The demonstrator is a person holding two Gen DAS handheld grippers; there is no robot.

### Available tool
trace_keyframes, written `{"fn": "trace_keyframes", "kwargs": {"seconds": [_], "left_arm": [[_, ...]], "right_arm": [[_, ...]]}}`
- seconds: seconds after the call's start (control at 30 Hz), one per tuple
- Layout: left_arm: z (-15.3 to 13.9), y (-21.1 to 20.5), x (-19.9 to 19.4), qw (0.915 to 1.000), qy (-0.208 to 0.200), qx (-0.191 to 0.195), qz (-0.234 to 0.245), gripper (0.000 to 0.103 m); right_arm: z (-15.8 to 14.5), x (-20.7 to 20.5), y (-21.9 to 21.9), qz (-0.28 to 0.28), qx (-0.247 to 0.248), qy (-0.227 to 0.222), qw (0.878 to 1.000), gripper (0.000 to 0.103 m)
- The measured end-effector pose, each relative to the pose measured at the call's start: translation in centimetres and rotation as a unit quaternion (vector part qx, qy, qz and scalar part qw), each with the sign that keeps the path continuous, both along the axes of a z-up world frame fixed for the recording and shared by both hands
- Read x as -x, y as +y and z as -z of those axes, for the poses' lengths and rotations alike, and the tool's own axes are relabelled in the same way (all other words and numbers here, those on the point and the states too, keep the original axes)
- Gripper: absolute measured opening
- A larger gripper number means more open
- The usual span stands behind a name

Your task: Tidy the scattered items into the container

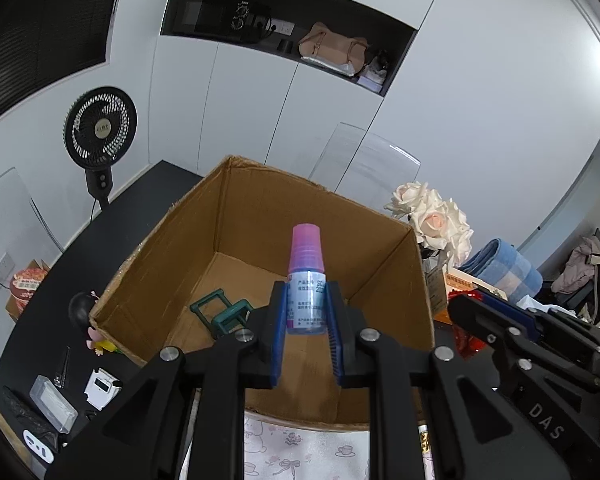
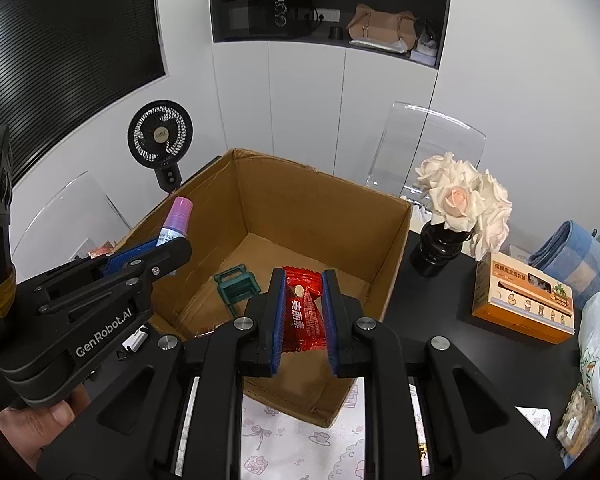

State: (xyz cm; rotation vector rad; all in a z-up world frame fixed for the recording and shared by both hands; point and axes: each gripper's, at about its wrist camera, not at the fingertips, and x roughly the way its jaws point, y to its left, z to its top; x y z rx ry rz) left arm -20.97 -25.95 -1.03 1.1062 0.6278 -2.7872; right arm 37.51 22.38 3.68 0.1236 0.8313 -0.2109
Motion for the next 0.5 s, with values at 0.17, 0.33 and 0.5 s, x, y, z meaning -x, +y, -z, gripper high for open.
{"fn": "trace_keyframes", "kwargs": {"seconds": [0.17, 0.33, 0.5], "left_arm": [[1.3, -0.4, 1.0, 0.9998, -0.015, -0.009, -0.003, 0.019], [2.3, -0.5, 1.5, 0.9995, -0.026, -0.016, -0.004, 0.019], [2.9, -0.9, 1.6, 0.9993, -0.031, -0.021, -0.008, 0.019]], "right_arm": [[1.1, -1.4, -0.5, 0.001, -0.004, 0.017, 1.000, 0.018], [2.4, -2.5, -1.0, 0.002, -0.009, 0.031, 0.999, 0.018], [3.3, -3.1, -1.4, 0.004, -0.012, 0.042, 0.999, 0.018]]}}
